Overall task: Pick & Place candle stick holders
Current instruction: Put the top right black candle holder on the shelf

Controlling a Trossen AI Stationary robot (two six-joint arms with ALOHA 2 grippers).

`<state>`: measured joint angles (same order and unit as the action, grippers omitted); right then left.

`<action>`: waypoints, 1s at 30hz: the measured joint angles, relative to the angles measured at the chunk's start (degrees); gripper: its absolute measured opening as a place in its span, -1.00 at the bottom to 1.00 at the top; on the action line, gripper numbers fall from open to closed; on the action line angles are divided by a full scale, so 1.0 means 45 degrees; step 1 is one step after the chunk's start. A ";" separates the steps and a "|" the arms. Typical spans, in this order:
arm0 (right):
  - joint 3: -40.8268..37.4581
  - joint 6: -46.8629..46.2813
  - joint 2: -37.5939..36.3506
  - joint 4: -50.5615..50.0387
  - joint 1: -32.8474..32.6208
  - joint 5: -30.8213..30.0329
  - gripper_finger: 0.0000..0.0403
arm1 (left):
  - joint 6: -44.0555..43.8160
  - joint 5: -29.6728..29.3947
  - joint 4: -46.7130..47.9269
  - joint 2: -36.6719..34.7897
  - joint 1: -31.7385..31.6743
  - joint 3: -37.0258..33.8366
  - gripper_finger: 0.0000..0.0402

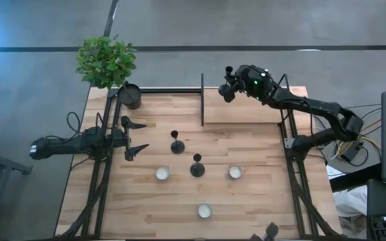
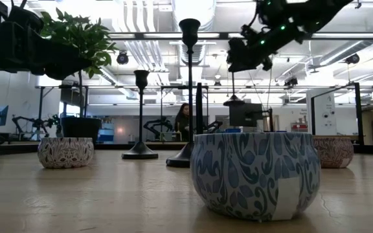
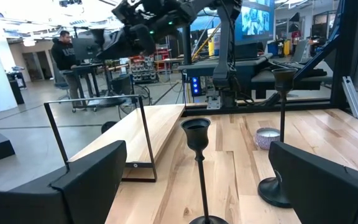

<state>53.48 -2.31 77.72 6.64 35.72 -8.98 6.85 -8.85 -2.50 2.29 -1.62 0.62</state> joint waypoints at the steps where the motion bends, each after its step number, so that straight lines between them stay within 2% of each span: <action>1: 0.0123 -0.0009 0.0237 0.0085 0.0122 0.0248 -0.95 | 0.0000 -0.0002 0.0001 0.0002 0.0000 -0.0001 0.99; 4: 0.0385 -0.0008 0.0928 0.0820 0.0363 0.0969 -0.95 | 0.0005 -0.0003 -0.0001 0.0003 -0.0003 -0.0002 0.99; 14: 0.0236 -0.0065 0.2602 0.3083 0.0410 0.1380 -0.95 | 0.0000 0.0001 -0.0001 0.0003 0.0002 0.0001 0.99; 30: 0.0266 0.0230 0.4095 0.4092 0.0624 0.1478 -0.95 | 0.0000 -0.0003 0.0001 0.0001 0.0002 0.0001 0.99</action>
<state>54.68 -1.28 96.15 25.05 38.52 -2.33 6.85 -8.86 -2.49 2.30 -1.61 0.62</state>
